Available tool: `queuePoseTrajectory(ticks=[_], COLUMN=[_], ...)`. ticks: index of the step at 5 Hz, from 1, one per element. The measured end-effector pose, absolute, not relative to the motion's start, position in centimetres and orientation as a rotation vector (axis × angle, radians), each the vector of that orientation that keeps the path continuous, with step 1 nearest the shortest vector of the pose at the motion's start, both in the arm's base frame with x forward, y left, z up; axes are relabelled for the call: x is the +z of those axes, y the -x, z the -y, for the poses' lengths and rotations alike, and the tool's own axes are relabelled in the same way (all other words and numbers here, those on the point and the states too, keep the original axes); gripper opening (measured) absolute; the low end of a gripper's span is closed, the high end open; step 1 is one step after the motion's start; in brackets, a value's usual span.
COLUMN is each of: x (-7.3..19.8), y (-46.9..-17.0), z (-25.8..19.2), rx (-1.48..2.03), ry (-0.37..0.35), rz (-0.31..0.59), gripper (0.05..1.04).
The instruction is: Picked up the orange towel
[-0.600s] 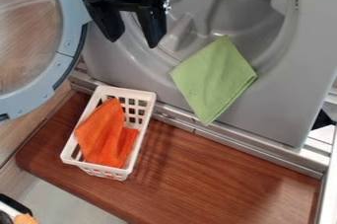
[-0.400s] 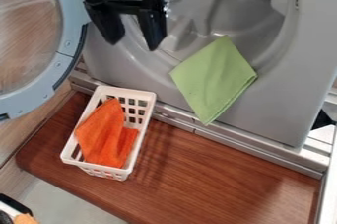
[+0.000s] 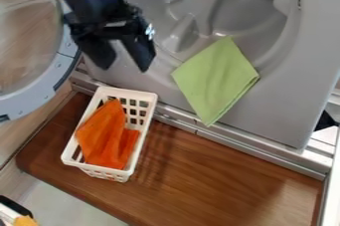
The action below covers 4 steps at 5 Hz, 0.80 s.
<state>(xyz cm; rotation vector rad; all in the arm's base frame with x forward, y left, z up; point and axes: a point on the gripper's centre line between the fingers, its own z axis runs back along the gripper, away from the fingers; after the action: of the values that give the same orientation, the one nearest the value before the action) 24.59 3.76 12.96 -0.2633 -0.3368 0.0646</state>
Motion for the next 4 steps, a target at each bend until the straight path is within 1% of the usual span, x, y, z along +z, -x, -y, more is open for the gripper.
queuePoseTrajectory(ticks=[1, 2, 3, 4], x=[9.8, 5.8, 3.2, 1.7], y=[-24.4, -24.9, -24.8, -25.2], z=[-5.8, -7.6, -9.0, -9.7], rx=[0.102, 0.123, 0.151, 0.155], ry=[0.171, 0.111, 0.088, 0.057], rz=[0.315, 0.253, 0.205, 0.208], gripper=[1.000, 1.000, 1.000, 1.000])
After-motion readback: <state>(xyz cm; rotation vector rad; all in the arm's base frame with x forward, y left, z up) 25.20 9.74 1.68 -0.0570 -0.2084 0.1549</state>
